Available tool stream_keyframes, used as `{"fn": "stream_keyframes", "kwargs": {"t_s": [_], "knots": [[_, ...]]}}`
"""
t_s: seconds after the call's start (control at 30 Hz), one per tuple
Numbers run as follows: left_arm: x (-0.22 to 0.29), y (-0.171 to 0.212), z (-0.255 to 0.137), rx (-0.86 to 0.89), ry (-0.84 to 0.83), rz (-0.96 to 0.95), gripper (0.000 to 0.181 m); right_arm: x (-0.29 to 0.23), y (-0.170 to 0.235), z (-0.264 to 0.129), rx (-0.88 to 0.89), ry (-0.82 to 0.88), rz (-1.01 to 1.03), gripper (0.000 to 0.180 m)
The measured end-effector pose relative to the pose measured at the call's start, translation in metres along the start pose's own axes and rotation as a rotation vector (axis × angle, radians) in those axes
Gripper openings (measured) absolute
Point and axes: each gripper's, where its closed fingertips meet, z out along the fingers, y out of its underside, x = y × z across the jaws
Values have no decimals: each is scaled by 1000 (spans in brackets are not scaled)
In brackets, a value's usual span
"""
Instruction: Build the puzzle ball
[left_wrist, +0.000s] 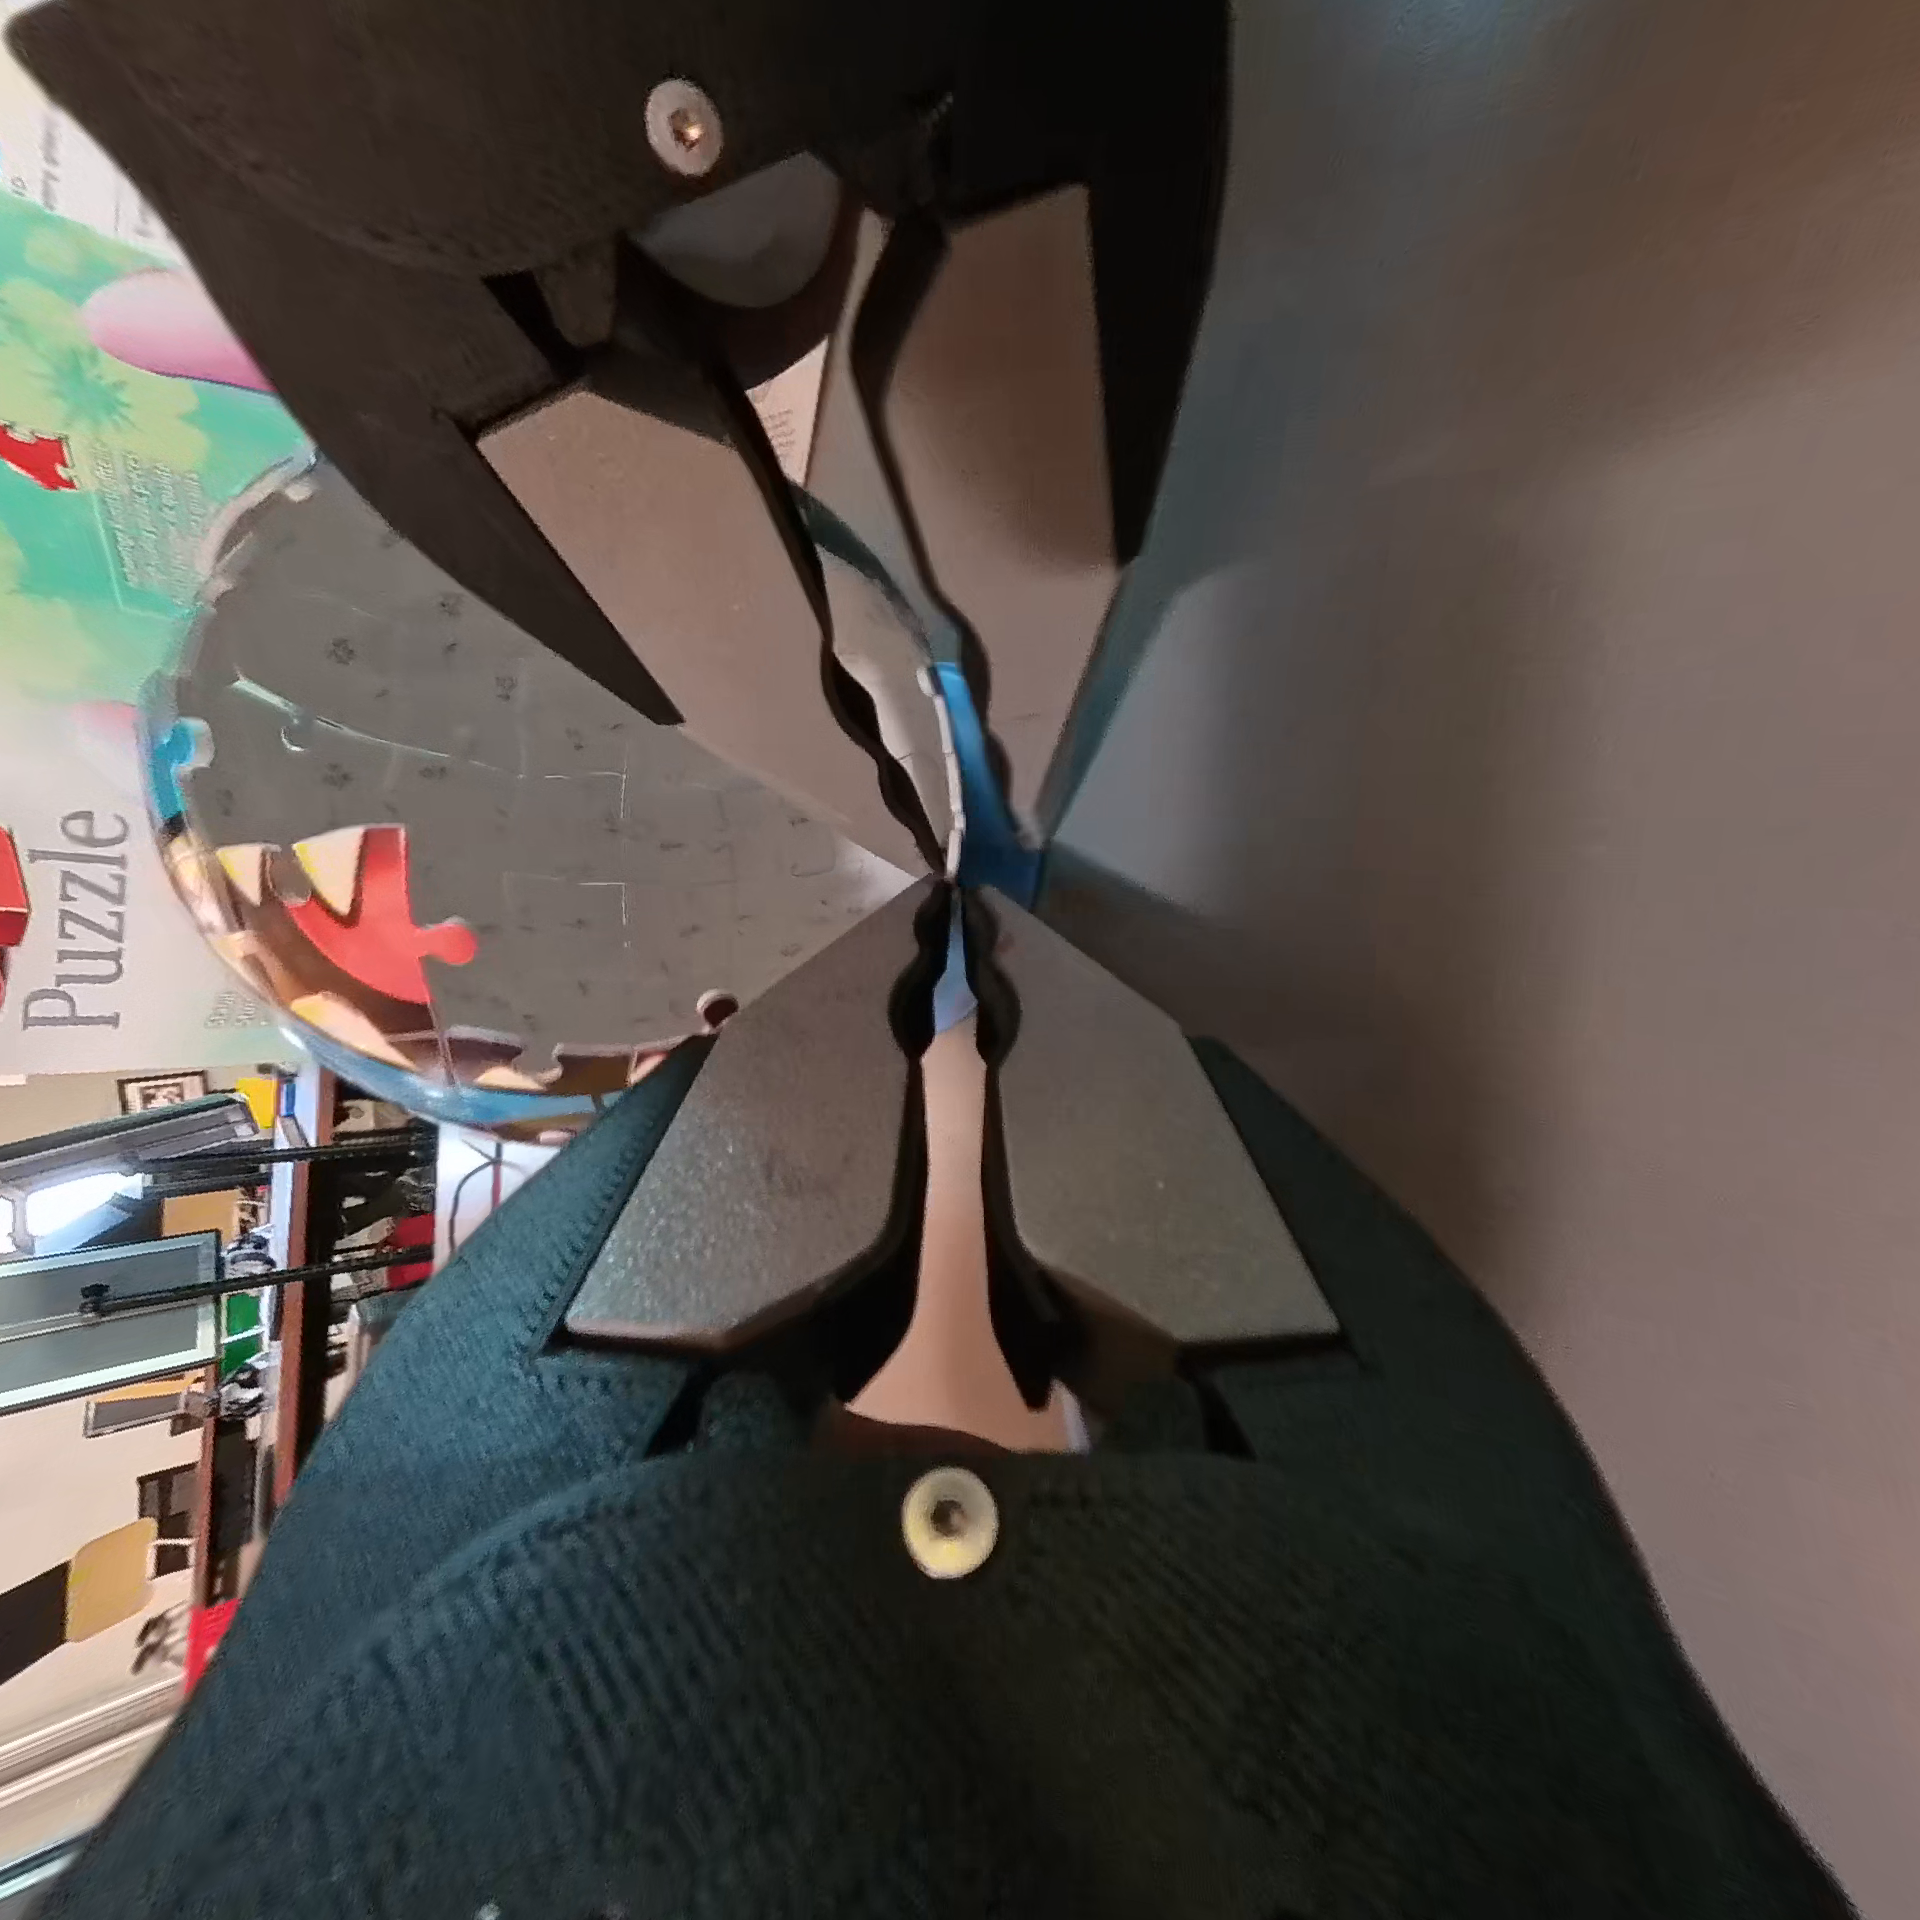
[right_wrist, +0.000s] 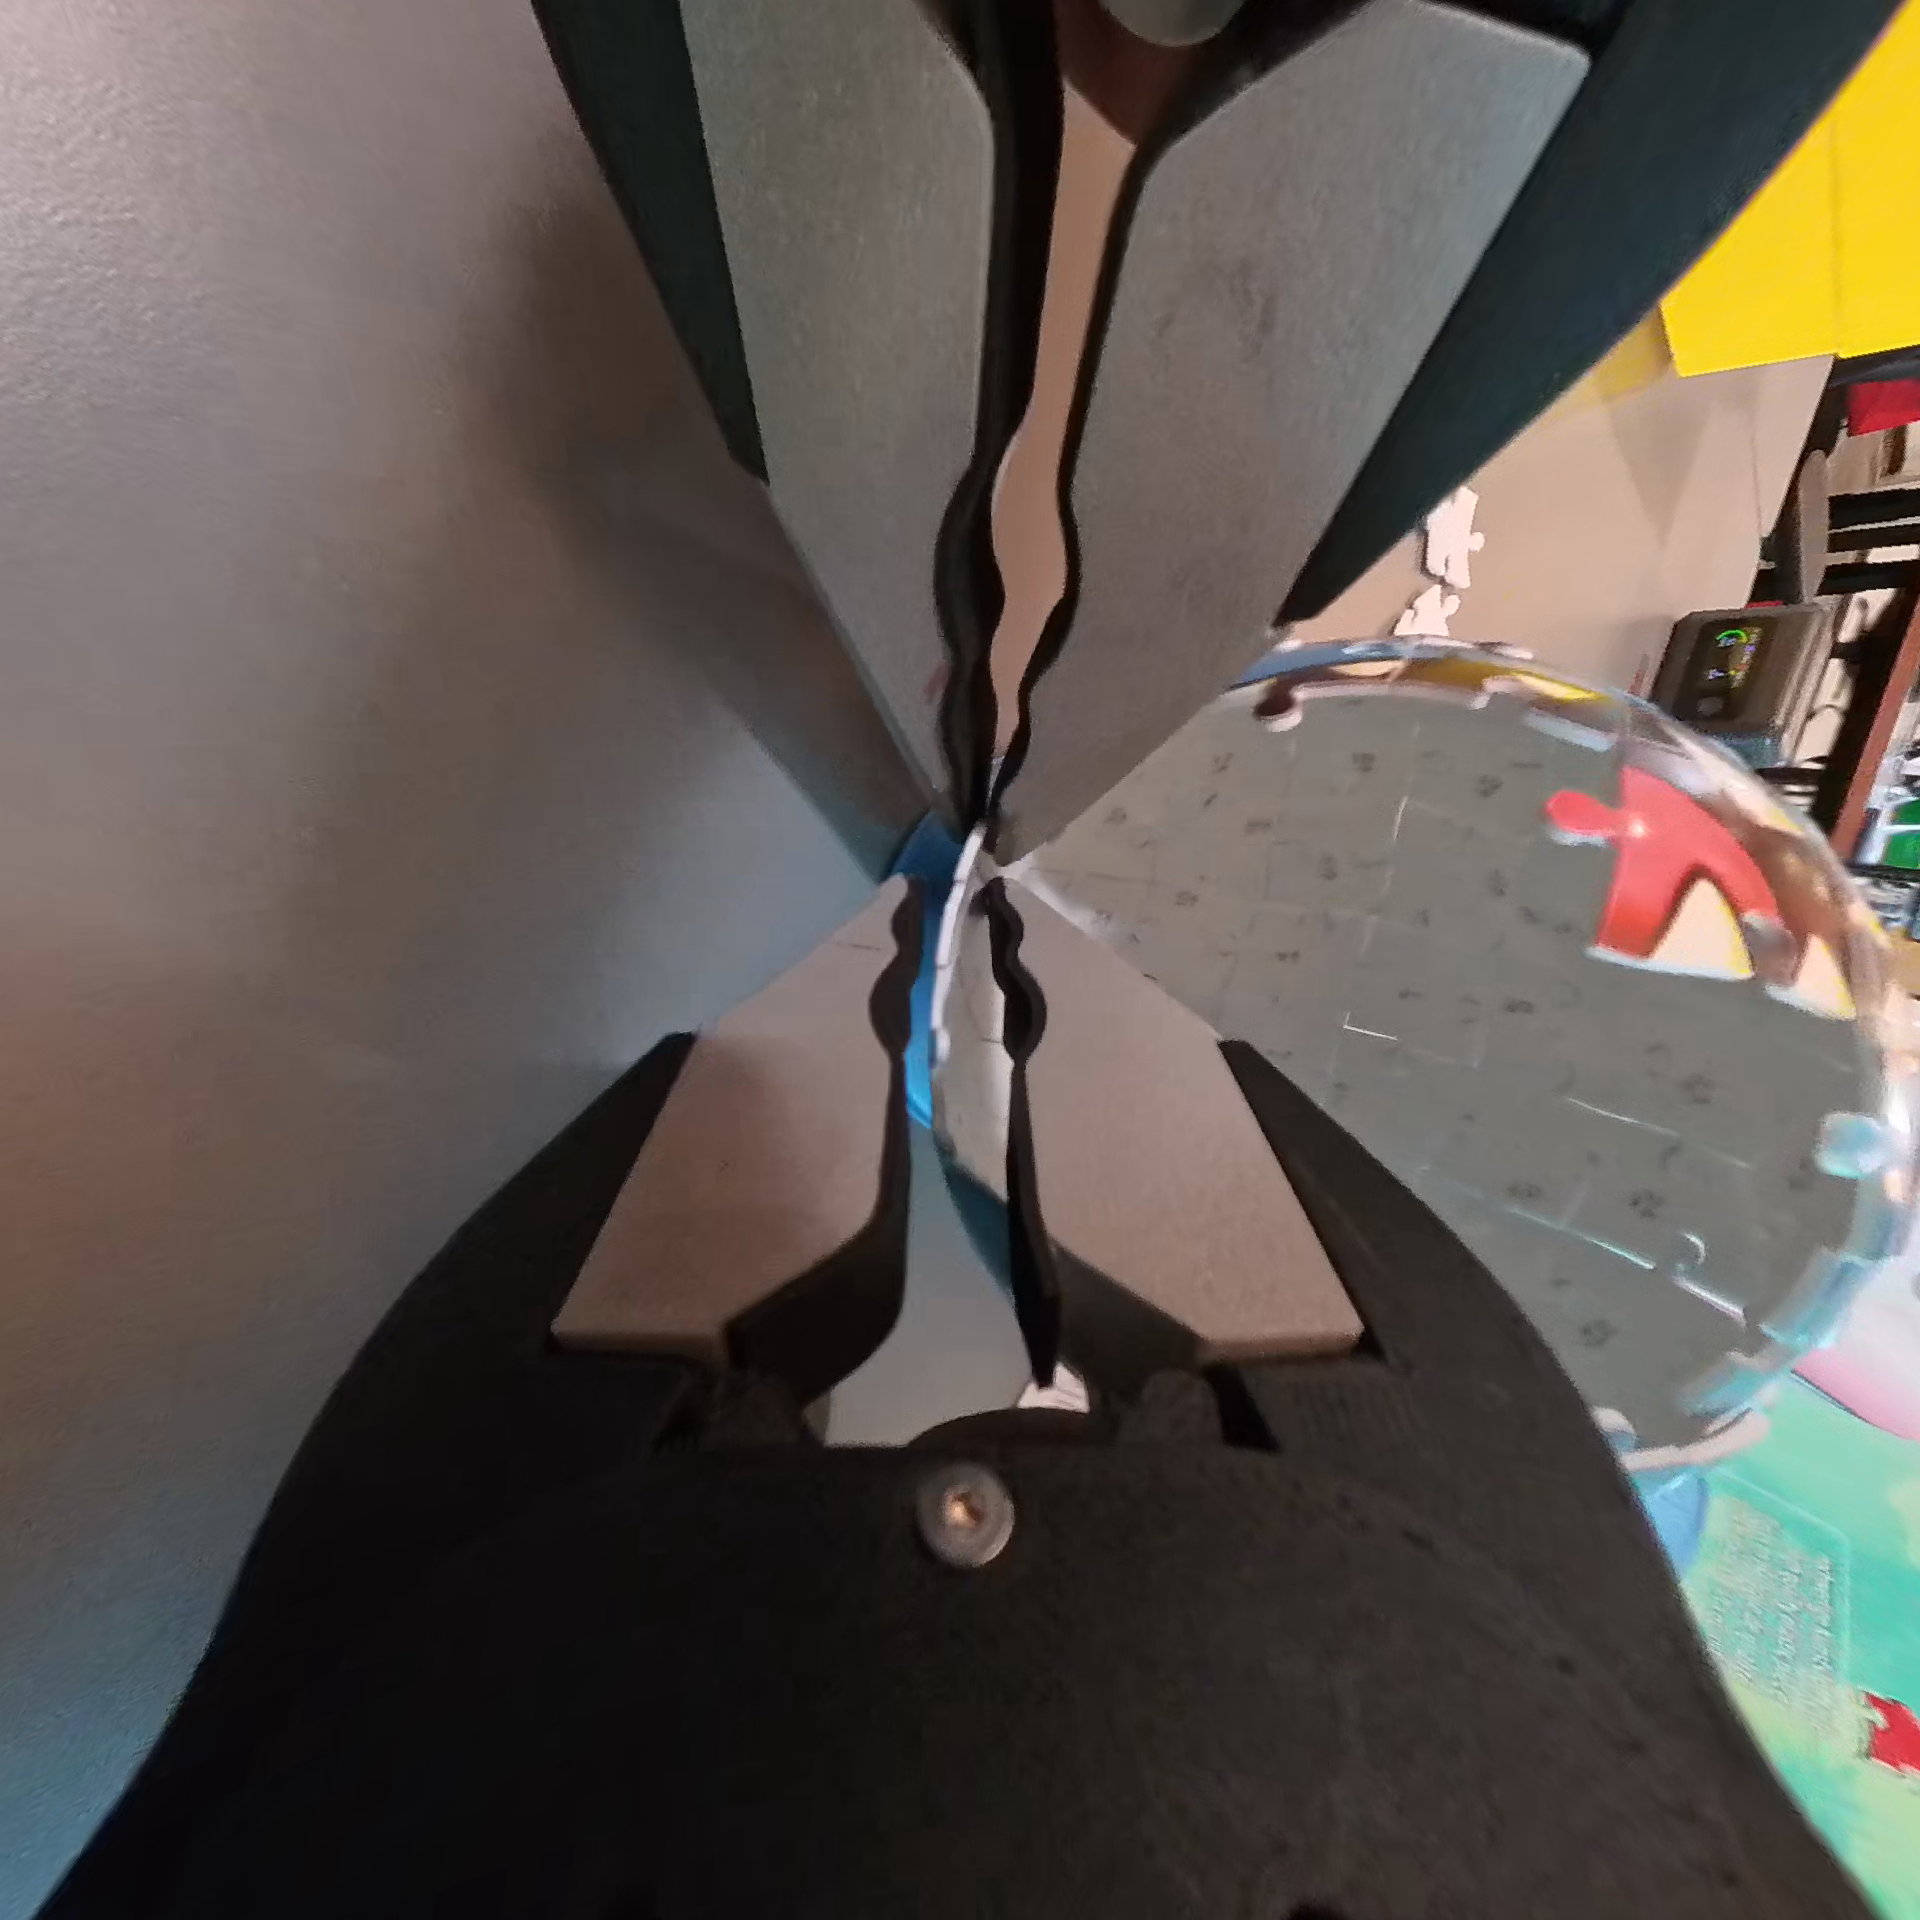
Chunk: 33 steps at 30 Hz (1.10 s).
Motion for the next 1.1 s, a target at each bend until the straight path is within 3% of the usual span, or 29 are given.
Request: {"fn": "stream_keyframes", "kwargs": {"t_s": [0.03, 0.53, 0.63, 0.8, 1.1], "knots": [[0, 0, 0, 6, 4, -10, 0, -2, 0, 1, 5, -14, 17, 15], [-2, 2, -4, 86, 54, -53, 0, -3, -4, 0, -57, -60, 83, 20], [-2, 1, -4, 92, 53, -60, 0, -1, -5, -3, -61, -38, 86, 36], [-1, 0, -5, 98, 52, -48, 0, -3, -6, 0, -56, -64, 108, 26], [-1, 0, -4, 101, 50, -54, 0, -6, -6, 1, -63, -135, 185, 25]]}}
